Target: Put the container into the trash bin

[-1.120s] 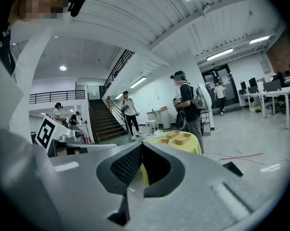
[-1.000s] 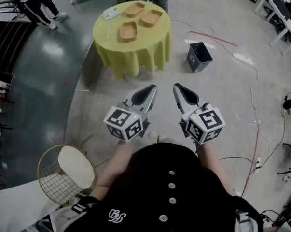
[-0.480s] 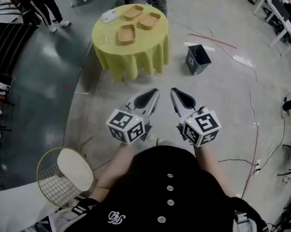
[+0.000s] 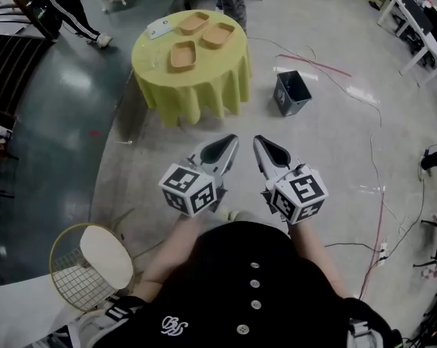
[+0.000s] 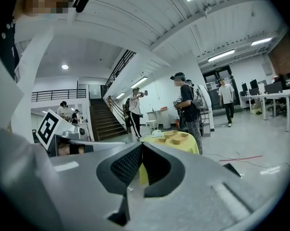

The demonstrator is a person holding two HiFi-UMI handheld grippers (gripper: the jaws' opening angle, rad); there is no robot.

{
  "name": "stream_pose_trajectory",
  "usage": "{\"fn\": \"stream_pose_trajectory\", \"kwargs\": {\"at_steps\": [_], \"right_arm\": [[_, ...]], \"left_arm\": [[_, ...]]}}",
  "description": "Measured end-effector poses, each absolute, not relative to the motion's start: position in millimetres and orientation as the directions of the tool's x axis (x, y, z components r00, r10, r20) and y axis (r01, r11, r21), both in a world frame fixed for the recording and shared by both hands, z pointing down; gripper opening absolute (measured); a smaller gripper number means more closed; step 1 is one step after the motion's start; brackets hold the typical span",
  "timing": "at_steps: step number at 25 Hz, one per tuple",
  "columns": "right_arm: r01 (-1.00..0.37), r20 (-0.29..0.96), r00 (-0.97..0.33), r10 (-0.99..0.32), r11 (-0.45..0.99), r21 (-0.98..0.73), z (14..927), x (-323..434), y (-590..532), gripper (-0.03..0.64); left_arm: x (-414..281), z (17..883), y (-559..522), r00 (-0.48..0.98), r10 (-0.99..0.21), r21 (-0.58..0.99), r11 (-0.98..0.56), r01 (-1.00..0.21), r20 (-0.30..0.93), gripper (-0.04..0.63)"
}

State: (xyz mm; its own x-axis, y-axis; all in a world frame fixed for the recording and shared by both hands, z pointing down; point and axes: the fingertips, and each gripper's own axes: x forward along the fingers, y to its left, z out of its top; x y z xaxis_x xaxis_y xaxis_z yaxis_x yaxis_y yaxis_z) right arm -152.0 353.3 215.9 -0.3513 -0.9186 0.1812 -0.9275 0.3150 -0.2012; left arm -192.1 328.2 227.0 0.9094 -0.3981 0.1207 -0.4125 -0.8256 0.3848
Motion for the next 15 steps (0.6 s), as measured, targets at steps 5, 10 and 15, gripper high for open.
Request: {"fn": "stream_pose_trajectory", "kwargs": {"at_steps": [5, 10, 15], "right_arm": [[-0.921, 0.201, -0.347, -0.916, 0.292, -0.257, 229, -133, 356, 0.005], [-0.92, 0.197, -0.334, -0.922, 0.273, -0.281, 235, -119, 353, 0.005], [-0.918, 0.193, -0.337, -0.921, 0.277, -0.282, 240, -114, 324, 0.005]], "left_arm": [[-173, 231, 334, 0.914, -0.385, 0.402, -0.823, -0.401, 0.125, 0.017], [-162, 240, 330, 0.914, -0.382, 0.421, -0.813, -0.402, 0.135, 0.017], [-160, 246, 299, 0.909, -0.395, 0.431, -0.803, -0.411, 0.13, 0.017]]}}
